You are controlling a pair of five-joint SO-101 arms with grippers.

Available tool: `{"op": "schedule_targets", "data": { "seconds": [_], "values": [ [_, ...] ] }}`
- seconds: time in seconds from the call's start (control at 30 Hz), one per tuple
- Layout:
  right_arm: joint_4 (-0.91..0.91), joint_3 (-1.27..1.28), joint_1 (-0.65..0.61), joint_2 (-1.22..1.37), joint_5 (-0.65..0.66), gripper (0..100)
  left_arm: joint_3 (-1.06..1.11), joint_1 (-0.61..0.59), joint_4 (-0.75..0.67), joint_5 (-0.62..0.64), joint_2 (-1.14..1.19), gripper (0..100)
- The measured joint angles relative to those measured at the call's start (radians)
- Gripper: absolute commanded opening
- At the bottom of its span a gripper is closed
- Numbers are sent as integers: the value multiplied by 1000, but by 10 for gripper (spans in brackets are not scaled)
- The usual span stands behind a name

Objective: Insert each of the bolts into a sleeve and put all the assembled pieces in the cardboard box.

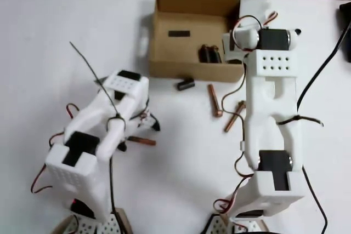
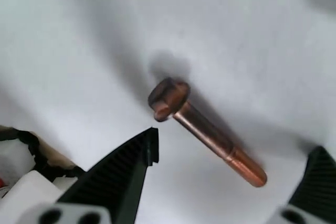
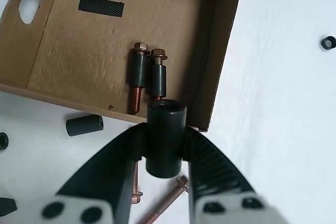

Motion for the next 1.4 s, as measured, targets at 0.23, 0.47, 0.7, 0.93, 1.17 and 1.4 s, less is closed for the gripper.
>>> {"op": "schedule_targets", "data": {
  "seconds": [0.23, 0.47, 0.7, 0.93, 1.17, 1.4],
  "values": [
    [0, 0, 0, 0, 0, 21, 8, -44, -17, 0, 2, 318],
    [0, 0, 0, 0, 0, 21, -9, -58, -54, 0, 31, 94],
    [0, 0, 0, 0, 0, 21, -11, -94, -58, -37, 43, 87],
    [0, 0, 0, 0, 25, 21, -11, -101, -64, -51, 51, 87],
    [0, 0, 0, 0, 34, 21, -12, -103, -71, -54, 72, 225],
    [0, 0, 0, 0, 34, 21, -14, -149, -35, -57, 95, 272]
  ]
}}
